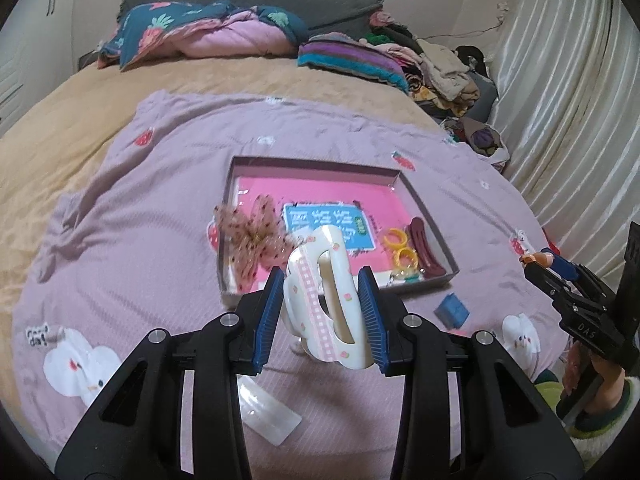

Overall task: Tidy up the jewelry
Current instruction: 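Carry the claw clip and coil hair tie into the box and open both tools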

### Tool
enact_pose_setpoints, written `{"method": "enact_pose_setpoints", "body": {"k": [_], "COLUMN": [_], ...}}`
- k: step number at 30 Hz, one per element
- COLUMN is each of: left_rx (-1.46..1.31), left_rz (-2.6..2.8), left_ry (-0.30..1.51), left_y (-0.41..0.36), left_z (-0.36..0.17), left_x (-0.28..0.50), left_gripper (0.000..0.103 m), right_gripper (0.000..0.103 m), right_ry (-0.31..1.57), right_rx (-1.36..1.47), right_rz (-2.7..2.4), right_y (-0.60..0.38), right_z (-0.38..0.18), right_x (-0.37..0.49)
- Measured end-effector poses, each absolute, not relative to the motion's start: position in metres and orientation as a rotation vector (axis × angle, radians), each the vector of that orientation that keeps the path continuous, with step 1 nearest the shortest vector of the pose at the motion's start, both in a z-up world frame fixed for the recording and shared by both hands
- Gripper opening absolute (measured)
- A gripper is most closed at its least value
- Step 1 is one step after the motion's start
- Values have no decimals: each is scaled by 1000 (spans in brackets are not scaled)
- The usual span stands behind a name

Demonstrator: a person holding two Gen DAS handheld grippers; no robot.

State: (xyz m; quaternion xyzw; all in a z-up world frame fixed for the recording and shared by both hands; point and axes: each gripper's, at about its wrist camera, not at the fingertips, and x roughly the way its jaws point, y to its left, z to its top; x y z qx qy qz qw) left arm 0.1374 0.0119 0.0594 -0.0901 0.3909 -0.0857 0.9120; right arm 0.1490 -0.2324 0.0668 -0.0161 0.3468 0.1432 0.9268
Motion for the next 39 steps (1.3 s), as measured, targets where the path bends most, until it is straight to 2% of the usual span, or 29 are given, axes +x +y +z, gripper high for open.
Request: {"method": "enact_pose_setpoints", "body": {"k": [19,28,39], "left_rx": [-150,-158,-162], "left_rz": [-181,-151,-136], "left_ry": [769,815,885], "left_y": [6,10,16], "left_z": [80,56,18], "left_x": [187,220,246], "left_gripper": [30,30,30], "right_gripper": [70,70,70], "right_ry": [639,620,675], "right_rx": [-54,-75,-114], "right_rz": [315,337,357], "right_y": [-222,-201,-178], "right_z": [99,103,80], "right_x": [189,218,253]}}
